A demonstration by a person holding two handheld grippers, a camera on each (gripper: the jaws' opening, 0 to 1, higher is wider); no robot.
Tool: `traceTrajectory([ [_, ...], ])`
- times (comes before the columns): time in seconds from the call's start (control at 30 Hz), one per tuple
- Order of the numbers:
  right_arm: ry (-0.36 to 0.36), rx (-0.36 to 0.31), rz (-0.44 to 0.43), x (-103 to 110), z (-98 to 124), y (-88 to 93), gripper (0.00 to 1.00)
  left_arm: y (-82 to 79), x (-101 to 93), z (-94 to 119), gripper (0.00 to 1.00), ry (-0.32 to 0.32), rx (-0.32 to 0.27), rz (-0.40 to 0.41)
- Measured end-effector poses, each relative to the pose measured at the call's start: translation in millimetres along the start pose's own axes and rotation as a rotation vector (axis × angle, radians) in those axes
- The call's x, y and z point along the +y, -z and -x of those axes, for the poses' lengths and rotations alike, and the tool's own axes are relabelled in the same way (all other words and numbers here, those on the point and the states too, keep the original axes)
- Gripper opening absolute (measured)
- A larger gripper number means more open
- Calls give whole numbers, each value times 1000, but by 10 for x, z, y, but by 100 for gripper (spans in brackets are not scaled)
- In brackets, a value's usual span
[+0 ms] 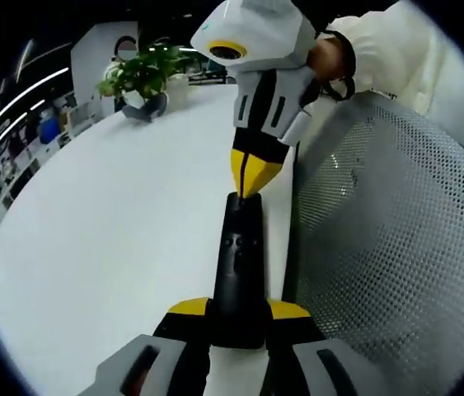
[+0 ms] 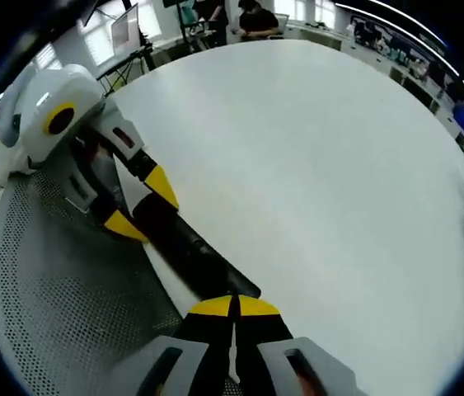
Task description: Press the specified remote control buttons in sequence, fully releasing each button before pressing the next.
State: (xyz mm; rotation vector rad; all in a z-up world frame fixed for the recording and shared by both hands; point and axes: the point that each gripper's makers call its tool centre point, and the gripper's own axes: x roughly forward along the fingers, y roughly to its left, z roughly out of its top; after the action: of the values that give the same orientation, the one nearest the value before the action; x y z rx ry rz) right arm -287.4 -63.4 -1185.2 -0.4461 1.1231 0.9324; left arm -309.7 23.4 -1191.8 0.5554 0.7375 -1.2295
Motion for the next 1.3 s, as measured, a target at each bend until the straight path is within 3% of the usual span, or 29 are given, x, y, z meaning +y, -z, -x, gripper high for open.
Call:
traceTrajectory([
  [0.1,24,-8,-49,-1,0,-6,0,-1,0,2,23,4,-5,0],
  [0.3,53,16,-68,-1,0,-19,0,-3,-3,-1,23,4,-5,-6],
  [0.4,36,31,-175,2,8,-7,0,-5,-5,-5,23,4,-7,-7],
  [0.53,-22,10,-239,69,20,-57,0,-7,-7,-6,23,5,-8,-8],
  [0.9,-13,37,-200,91,-28,-69,0,-7,-8,-8,23,6,-12,-7],
  [1.3,48,60,-165,89,-41,-71,0,-11,-6,-9,23,5,-15,2],
])
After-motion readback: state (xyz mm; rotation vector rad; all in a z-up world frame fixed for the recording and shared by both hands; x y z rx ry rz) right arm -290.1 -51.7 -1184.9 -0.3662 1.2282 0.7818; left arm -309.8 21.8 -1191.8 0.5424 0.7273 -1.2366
